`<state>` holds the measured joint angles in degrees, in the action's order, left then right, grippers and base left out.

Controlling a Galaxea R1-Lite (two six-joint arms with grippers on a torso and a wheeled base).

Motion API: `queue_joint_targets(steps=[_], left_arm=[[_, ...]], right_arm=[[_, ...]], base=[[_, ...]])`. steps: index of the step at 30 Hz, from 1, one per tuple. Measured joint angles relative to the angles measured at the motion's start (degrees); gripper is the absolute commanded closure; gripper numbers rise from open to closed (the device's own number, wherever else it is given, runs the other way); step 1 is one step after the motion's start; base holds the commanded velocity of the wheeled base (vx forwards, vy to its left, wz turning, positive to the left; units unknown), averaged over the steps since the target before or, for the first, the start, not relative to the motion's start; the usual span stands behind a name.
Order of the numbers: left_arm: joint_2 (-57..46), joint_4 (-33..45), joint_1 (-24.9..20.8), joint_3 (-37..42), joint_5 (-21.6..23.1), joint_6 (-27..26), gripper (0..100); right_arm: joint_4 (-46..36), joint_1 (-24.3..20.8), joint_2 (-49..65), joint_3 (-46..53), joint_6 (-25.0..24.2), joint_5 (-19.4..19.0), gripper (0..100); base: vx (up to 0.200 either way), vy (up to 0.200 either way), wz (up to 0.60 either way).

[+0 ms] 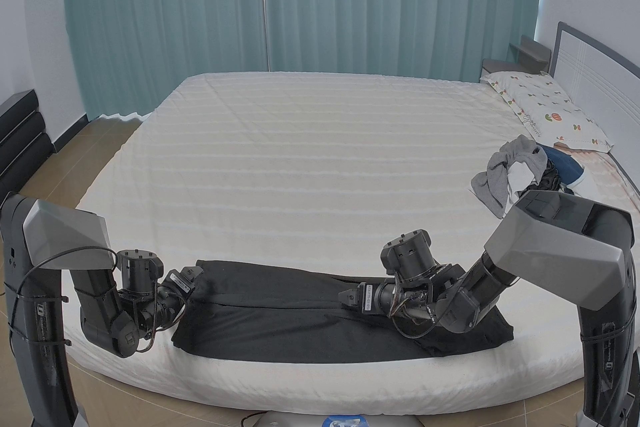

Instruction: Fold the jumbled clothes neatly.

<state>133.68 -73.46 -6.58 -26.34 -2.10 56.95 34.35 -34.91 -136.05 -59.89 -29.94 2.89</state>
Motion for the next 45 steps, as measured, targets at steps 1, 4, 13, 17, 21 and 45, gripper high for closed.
queue_joint_targets(steps=[1,4,13,17,21,45], left_arm=[[0.0,0.0,0.0,0.0,0.0,0.0,0],[0.0,0.0,0.0,0.1,0.0,0.1,0],[-0.7,0.1,0.4,-0.7,0.0,0.2,0],[-2.6,0.8,0.7,-1.9,0.0,-0.7,0],[-3.9,4.4,0.8,-5.9,0.1,-3.5,0],[4.3,25.8,-1.6,-29.1,-0.1,-15.7,0]], right_arm=[[0.2,0.3,0.4,0.0,0.0,0.3,0],[0.5,2.0,2.2,1.1,-0.3,0.8,0],[2.5,11.9,9.9,10.6,-4.2,1.1,0],[5.5,17.5,12.7,15.1,-5.4,0.2,0],[7.8,22.3,14.1,17.7,-5.9,-1.4,0],[19.3,32.9,7.5,24.3,-6.0,-7.0,0]], base=[[0.0,0.0,0.0],[0.0,0.0,0.0],[0.0,0.0,0.0],[0.0,0.0,0.0],[0.0,0.0,0.0],[0.0,0.0,0.0]])
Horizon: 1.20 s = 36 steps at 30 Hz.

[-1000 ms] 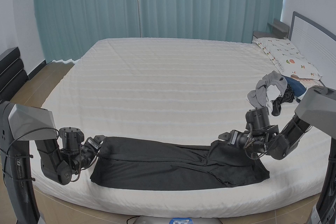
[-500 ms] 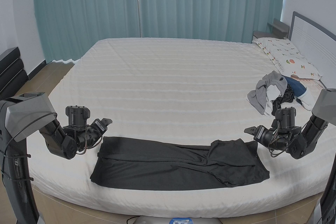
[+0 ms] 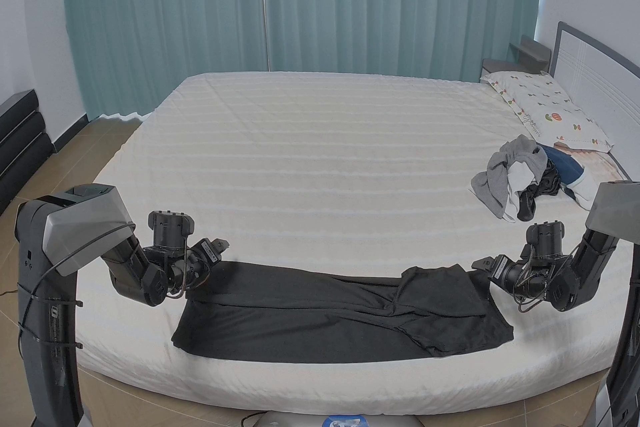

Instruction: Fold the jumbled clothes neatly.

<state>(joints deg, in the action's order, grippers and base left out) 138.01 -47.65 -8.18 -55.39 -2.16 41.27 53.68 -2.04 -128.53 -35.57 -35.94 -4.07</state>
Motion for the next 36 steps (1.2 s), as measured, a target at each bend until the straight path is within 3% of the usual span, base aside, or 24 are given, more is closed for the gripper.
queue_joint_targets(steps=[9,10,28,29,36], left_arm=[[0.8,0.0,0.0,0.9,-0.1,-0.3,0],[0.9,0.0,0.0,0.7,0.0,-0.4,100],[2.3,0.0,2.1,0.0,0.3,2.4,100],[2.3,0.0,2.1,0.0,0.3,2.5,100],[2.4,0.0,2.1,0.0,0.2,2.6,100]], right_arm=[[0.1,0.5,-0.8,0.0,-0.2,-0.4,0],[0.1,0.5,-0.9,-0.1,-0.2,-0.4,0],[4.5,0.6,-6.6,-3.7,-0.2,-0.4,0],[4.6,0.5,-6.9,-3.9,-0.2,-0.4,100],[4.6,0.6,-8.7,-5.9,-0.3,-0.4,100]], base=[[0.0,0.0,0.0],[0.0,0.0,0.0],[0.0,0.0,0.0],[0.0,0.0,0.0],[0.0,0.0,0.0]])
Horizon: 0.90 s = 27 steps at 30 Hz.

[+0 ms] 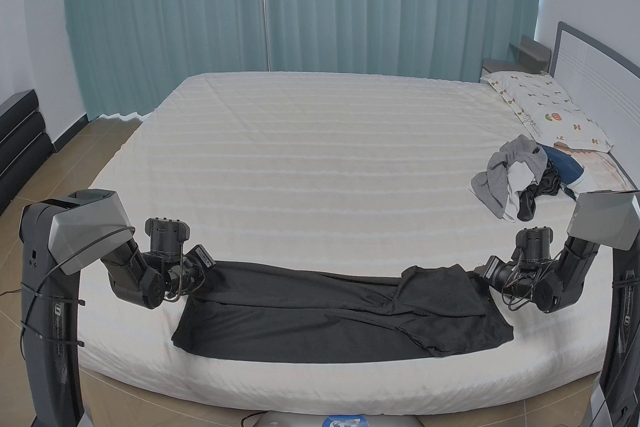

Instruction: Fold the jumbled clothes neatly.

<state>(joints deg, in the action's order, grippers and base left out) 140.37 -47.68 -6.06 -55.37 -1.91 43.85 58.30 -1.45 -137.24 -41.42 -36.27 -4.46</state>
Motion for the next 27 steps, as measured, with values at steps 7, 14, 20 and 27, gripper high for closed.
queue_joint_targets(steps=[7,14,20,27], left_arm=[[0.0,-0.1,0.0,0.1,-0.4,0.1,100],[-0.1,-0.1,0.5,0.2,-0.7,1.9,100],[-0.1,-0.1,0.7,0.5,-0.8,1.9,100],[-0.1,-0.1,0.7,0.7,-0.8,1.9,100]], right_arm=[[0.1,0.6,-0.9,-2.2,-4.4,0.2,100],[2.8,2.2,-1.1,-3.6,-5.7,0.6,100],[3.7,2.5,-1.3,-3.7,-5.9,0.8,100],[3.8,2.6,-1.9,-4.0,-5.9,0.7,100]], base=[[0.0,0.0,0.0],[0.0,0.0,0.0],[0.0,0.0,0.0],[0.0,0.0,0.0]])
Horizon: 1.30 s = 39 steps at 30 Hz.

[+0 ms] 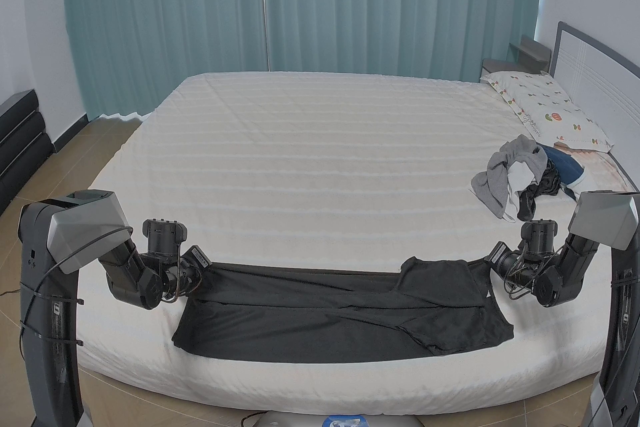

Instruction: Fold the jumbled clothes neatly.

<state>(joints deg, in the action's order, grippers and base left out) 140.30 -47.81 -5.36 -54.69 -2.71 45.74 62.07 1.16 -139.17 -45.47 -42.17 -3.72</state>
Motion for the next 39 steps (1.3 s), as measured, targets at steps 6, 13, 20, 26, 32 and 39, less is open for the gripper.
queue_joint_targets(steps=[6,13,20,26,32,39], left_arm=[[0.0,0.1,0.0,0.1,0.1,0.1,100],[-0.1,0.0,-0.1,0.2,0.2,0.2,0],[-1.9,-0.4,0.6,2.1,2.4,0.3,0],[-5.9,-2.2,2.2,7.4,11.4,-1.9,0],[-8.3,-2.9,3.9,11.1,13.5,-5.8,0],[-8.2,-3.3,3.5,11.7,13.7,-8.3,0]], right_arm=[[1.5,-0.2,-0.7,-0.5,0.0,-0.4,0],[2.1,-0.6,-1.3,-0.4,-0.1,-0.5,0],[4.1,0.2,0.7,2.3,-1.6,-0.9,0],[4.4,0.6,4.2,7.0,-1.9,-1.6,0],[4.4,0.2,6.8,10.4,-2.0,-1.9,0],[4.3,0.0,7.3,10.8,-1.7,-1.9,0]], base=[[0.0,0.0,0.0],[0.0,0.0,0.0],[0.0,0.0,0.0],[0.0,0.0,0.0],[-0.067,0.0,0.0],[-0.029,0.0,0.0]])
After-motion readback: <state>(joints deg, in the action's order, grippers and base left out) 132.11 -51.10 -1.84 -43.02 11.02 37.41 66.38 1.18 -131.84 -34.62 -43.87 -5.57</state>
